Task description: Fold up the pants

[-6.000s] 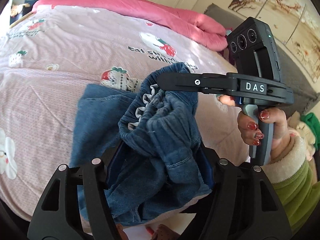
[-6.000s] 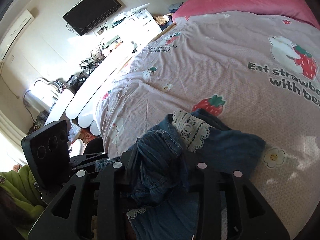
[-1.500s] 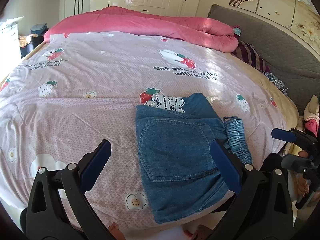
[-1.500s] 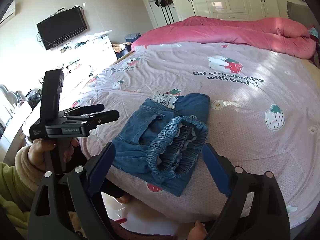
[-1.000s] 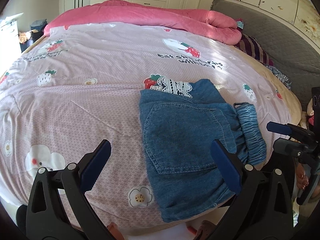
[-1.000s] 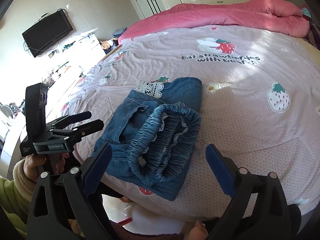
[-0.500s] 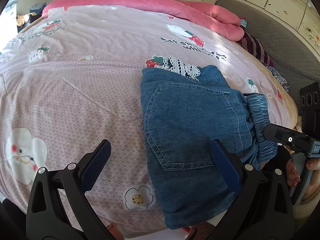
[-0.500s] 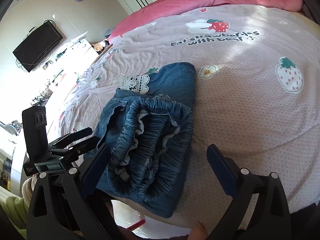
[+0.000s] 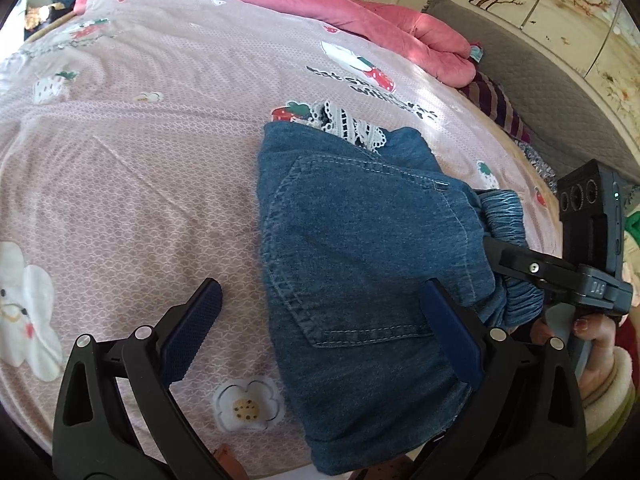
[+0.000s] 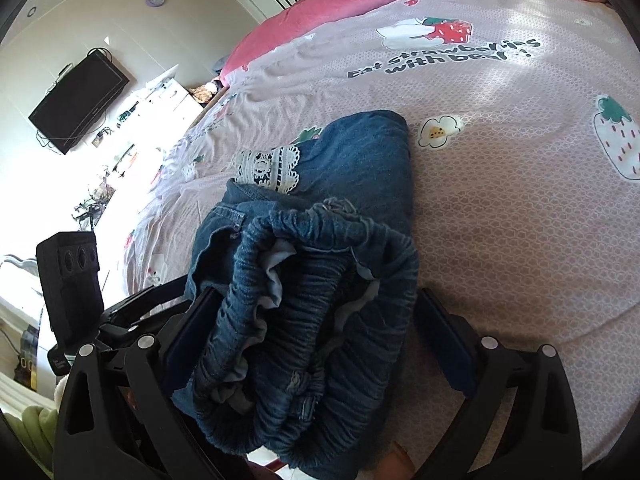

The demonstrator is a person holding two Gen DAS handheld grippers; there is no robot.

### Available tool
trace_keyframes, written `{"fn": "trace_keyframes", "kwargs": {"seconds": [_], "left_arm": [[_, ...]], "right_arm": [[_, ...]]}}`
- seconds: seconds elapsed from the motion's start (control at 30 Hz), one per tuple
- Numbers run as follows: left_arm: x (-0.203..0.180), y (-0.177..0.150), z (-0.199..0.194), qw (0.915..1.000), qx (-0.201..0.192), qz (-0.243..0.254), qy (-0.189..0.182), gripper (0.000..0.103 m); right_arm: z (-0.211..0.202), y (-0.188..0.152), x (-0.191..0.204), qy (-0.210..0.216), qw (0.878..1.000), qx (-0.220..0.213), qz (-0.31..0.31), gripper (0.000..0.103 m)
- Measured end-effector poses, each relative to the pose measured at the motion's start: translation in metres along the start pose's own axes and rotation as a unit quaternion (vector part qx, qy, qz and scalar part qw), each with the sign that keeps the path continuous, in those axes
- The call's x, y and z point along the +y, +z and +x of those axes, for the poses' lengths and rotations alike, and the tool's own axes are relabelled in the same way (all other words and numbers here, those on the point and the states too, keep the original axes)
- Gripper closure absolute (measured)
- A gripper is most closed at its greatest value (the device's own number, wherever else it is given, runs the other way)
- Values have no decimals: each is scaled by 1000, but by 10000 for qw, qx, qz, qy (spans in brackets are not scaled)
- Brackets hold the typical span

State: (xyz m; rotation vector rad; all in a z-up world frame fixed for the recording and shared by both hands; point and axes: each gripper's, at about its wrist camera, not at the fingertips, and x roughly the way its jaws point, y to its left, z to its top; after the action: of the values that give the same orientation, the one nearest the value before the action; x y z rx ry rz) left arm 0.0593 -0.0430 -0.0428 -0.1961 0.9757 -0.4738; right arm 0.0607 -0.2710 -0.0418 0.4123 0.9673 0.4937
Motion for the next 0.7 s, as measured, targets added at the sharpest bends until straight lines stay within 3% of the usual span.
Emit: {"fn": "trace_keyframes", "kwargs": {"seconds": [0.03, 0.13, 0.2, 0.37, 0.5, 0.7], "left_arm": [[-1, 0, 1, 10000, 19, -11, -28, 11], [-9, 0, 3, 9999, 60, 96, -78, 23], [-15, 0, 4, 9997, 80, 149, -167, 43], [-31, 0, -2, 9990, -88, 436, 38, 65], [-36, 5, -10, 9984, -232, 495, 107, 73], [-40, 26, -30, 9963, -624, 561, 164, 73]], "right_arm": [[1, 0, 0, 17, 10000, 14, -11, 31], [1, -1, 2, -24, 10000, 1, -46, 43], [0, -4, 4, -64, 9999, -59, -66, 51], [-9, -9, 22, -361, 9976, -312, -506, 63], [-17, -10, 34, -404, 9951, -491, -751, 67], [-30, 7, 50, -307, 9916, -754, -1006, 67]]}}
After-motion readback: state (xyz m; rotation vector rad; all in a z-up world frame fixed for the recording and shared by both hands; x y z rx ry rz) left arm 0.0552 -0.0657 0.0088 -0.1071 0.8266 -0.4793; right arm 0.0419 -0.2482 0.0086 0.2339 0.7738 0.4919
